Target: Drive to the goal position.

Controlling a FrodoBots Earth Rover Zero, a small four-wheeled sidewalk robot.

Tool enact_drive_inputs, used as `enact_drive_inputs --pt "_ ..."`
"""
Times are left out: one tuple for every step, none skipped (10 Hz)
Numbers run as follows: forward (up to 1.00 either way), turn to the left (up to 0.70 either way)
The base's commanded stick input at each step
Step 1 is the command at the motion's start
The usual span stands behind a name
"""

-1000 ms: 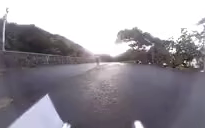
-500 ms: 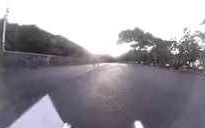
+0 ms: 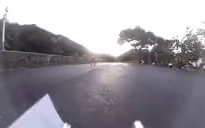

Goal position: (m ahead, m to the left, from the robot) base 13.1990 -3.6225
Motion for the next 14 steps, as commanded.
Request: enact_drive_inputs --pt "0.50 0.00" --pt "0.50 0.00" --pt "0.50 0.00" --pt "0.50 0.00" --pt "0.50 0.00" --pt "0.50 0.00" --pt "0.50 0.00" --pt "0.50 0.00" --pt "0.50 0.00" --pt "0.50 0.00" --pt "0.50 0.00" --pt "0.50 0.00" --pt "0.50 0.00" --pt "0.50 0.00"
